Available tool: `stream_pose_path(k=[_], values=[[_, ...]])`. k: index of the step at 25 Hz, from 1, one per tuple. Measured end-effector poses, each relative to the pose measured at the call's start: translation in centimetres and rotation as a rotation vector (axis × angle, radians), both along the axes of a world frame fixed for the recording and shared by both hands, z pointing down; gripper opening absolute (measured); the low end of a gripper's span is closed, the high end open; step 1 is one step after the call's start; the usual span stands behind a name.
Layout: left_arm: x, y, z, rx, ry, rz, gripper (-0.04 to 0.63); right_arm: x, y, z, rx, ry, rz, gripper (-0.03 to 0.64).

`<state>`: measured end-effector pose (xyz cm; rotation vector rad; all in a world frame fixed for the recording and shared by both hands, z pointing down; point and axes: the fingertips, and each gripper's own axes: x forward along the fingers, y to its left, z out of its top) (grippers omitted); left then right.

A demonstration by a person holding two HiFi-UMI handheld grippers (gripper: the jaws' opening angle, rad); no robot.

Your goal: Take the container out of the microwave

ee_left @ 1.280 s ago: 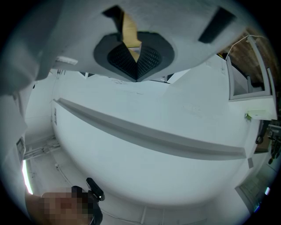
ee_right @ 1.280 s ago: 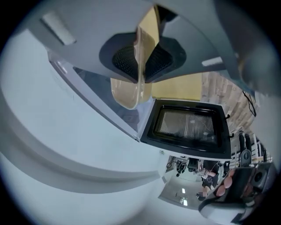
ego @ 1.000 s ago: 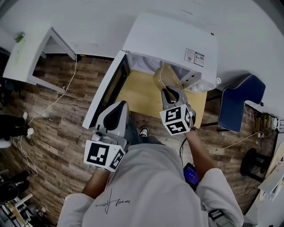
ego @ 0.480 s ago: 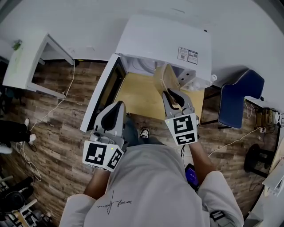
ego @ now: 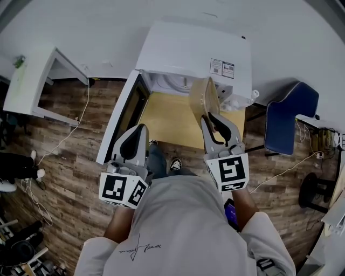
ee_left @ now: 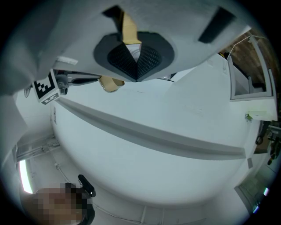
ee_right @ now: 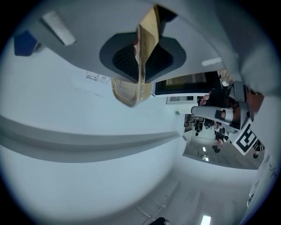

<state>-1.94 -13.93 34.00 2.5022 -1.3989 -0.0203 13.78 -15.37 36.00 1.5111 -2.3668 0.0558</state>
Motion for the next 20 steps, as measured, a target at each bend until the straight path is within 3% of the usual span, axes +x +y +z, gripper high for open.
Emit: stream_pose_path(k=[12,20], values=[[-1.5,0.3,1.3,-0.017,-0.043,-0.040,-0.002,1.0,1.5,-2.5,0.037,-0.143,0.024,0.060],[-1.1,-0.3,0.4,0.002,-0.043,-0.031,0.000,1.3,0.9,-2.0,-0.031,-0.233,0.004,0.055]])
